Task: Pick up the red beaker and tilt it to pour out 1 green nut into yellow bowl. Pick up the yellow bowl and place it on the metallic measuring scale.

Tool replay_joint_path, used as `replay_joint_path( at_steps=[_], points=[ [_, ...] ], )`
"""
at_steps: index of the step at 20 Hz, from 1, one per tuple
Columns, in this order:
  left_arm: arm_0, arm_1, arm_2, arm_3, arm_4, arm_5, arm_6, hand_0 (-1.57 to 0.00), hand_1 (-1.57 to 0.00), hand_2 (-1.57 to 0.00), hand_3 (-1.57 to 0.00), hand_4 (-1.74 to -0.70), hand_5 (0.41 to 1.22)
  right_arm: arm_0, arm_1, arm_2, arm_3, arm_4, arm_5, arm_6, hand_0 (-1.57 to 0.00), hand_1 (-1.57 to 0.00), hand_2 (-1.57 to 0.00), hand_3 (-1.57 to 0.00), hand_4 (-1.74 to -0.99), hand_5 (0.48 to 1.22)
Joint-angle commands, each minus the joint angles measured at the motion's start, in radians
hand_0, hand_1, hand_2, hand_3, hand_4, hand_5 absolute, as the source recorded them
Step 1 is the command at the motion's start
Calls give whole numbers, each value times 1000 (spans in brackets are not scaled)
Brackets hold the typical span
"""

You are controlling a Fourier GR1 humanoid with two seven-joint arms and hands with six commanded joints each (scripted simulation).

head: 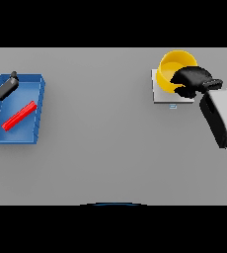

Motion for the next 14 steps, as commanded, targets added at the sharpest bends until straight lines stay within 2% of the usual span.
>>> replay_joint_path(
  at_steps=[1, 2, 4, 5, 7, 10, 12, 14],
  points=[
    [3, -1, -1, 2, 2, -3, -1, 1, 1, 1, 1, -724, 671, 5, -8, 0, -6, -2, 7, -13, -1492, -1484, -1450, -1097, -1737, 1221],
    [2, -2, -1, 5, 6, -9, 0, 1, 1, 1, 1, -722, 671, 3, -4, -3, -4, -1, 12, 6, -1439, -1337, -1286, -990, -1688, 1221],
    [-2, -7, -4, 9, 4, -8, 3, 1, 1, 1, 1, -719, 668, 10, -9, 2, -5, 4, 14, -6, -990, -882, -921, -796, -1629, 1080],
    [-3, -9, -4, 17, 1, -2, -2, 1, 1, 1, 1, -719, 667, -1, -7, 6, 9, 13, 19, 3, -792, -705, -782, -723, -1609, 1029],
    [2, -12, -3, 11, 6, -3, -6, 1, 1, 1, 1, -720, 663, -20, 2, 23, 36, 35, 16, -1, -507, -451, -553, -604, -1579, 955],
    [2, -5, -1, 3, 8, -8, 9, 1, 1, 1, 1, -723, 663, -34, 5, 36, 55, 47, 5, -52, -259, -230, -305, -464, -1554, 891],
    [-10, -9, -5, 15, 1, -9, 22, 1, 1, 1, 1, -722, 664, -24, 9, 32, 48, 40, -2, -56, -165, -147, -195, -394, -1546, 856],
    [-6, -13, -4, 24, 1, 1, -6, 1, 1, 1, 1, -725, 664, -32, 9, 24, 61, 36, -5, -62, -105, -94, -124, -328, -1537, 822]
  ],
)
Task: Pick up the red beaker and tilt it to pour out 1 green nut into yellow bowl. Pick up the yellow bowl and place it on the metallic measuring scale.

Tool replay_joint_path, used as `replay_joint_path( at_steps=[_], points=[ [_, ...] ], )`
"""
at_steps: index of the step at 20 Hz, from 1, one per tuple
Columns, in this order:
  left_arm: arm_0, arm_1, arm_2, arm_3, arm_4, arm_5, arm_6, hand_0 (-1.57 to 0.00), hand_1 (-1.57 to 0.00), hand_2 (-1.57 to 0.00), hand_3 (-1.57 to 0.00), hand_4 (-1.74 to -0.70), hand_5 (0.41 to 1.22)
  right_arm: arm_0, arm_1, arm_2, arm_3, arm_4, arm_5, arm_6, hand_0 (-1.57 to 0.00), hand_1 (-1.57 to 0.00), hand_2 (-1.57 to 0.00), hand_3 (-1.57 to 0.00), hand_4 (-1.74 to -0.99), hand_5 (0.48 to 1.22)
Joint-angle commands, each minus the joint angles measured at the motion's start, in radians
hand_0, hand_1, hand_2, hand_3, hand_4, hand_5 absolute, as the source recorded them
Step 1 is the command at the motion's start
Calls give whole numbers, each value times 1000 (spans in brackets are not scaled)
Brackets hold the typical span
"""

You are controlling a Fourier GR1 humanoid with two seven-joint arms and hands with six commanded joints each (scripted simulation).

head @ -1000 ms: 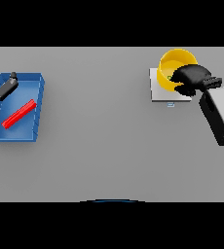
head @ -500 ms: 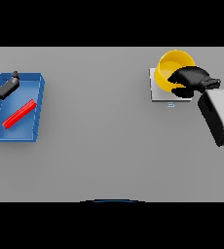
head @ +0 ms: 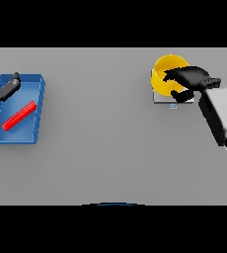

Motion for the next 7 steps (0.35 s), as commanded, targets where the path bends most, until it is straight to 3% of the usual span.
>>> replay_joint_path(
  at_steps=[1, 7],
  points=[
    [-1, -1, 1, 0, 0, 3, -5, 1, 1, 1, 1, -726, 665, 3, -4, 0, 2, 0, -6, -11, -84, -75, -99, -296, -1530, 809],
    [-4, 8, 3, 1, 3, -8, 2, 1, 1, 1, 1, -726, 665, 0, -7, -6, 5, -4, 31, 37, -21, -19, -25, -146, -1478, 738]
  ],
)
